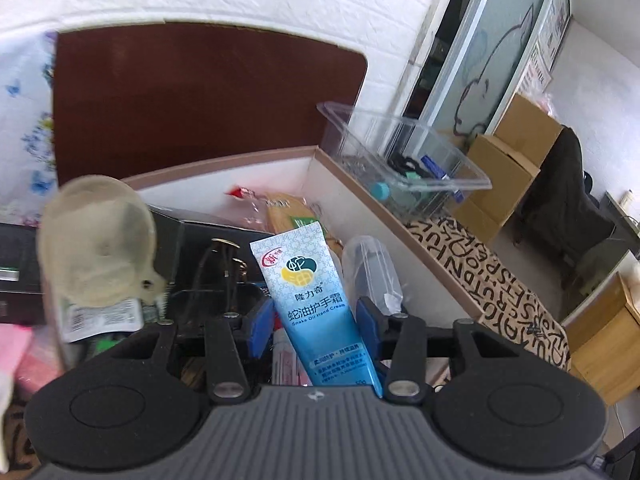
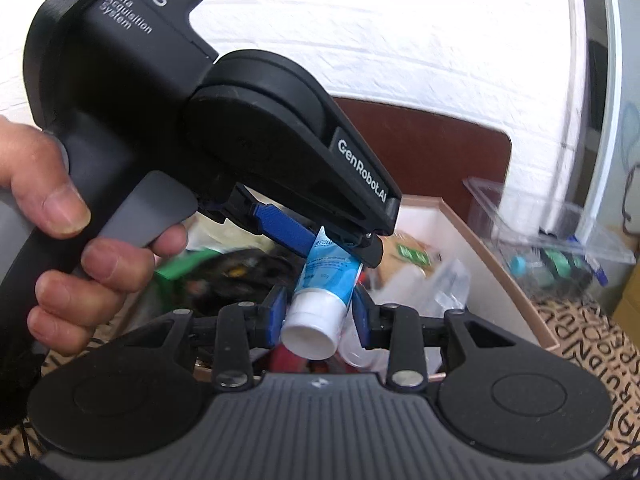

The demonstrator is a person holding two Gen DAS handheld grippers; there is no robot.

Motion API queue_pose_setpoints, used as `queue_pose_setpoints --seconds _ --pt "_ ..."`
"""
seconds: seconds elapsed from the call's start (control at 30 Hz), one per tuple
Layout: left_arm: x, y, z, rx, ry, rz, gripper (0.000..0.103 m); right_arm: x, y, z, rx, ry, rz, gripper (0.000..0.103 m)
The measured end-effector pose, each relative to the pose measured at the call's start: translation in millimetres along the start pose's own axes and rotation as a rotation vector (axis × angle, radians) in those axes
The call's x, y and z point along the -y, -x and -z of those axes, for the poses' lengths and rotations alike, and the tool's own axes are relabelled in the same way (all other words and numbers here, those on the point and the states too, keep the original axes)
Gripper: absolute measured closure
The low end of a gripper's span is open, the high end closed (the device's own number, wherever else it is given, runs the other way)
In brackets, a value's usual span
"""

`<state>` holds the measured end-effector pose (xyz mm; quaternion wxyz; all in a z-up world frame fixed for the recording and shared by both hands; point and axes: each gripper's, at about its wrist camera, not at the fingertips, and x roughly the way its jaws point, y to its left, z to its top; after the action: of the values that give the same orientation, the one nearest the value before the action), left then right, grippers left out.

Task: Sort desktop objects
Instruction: 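Carry the tube over the cardboard box and open both grippers, then withdraw both grippers from the cardboard box back to the table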

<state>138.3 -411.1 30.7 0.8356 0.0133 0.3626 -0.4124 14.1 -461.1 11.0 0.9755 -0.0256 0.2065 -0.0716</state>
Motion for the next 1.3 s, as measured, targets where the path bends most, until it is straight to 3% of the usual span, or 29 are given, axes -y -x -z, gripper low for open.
queue_pose_setpoints --seconds 0.23,0.3,0.33,0.37,0.5,0.57,0.6,0.9,1.03,1.3 --pt "-9 -23 1 0.002 0.017 0.002 0.052 14 -25 15 -0.052 -0.016 0.029 0.071" --pt "-8 -19 1 0.007 0.016 0.027 0.035 13 -26 16 -0.048 -0.017 0.026 0.070" --pt "-7 -15 1 0.008 0.025 0.045 0.018 13 -25 16 -0.048 -0.019 0.024 0.068" --pt "-6 -9 2 0.016 0.034 0.053 0.011 12 -23 16 -0.047 -0.016 0.030 0.061" --pt "2 17 4 0.070 0.030 0.030 0.004 11 -8 12 0.010 -0.010 0.064 0.036" --pt "7 31 6 0.079 0.020 -0.010 0.002 8 2 9 0.031 -0.015 0.066 0.009" --pt "9 37 8 0.081 0.015 -0.023 0.002 6 8 8 0.044 -0.016 0.075 0.006" --pt "0 106 52 0.096 0.034 -0.120 0.002 -41 53 3 0.073 0.041 0.008 0.005" --pt "-19 144 82 0.117 0.075 -0.139 0.001 -76 69 12 0.065 0.079 -0.077 0.005" --pt "-67 226 138 0.177 0.140 -0.294 0.001 -151 75 17 0.026 0.131 -0.233 0.005"
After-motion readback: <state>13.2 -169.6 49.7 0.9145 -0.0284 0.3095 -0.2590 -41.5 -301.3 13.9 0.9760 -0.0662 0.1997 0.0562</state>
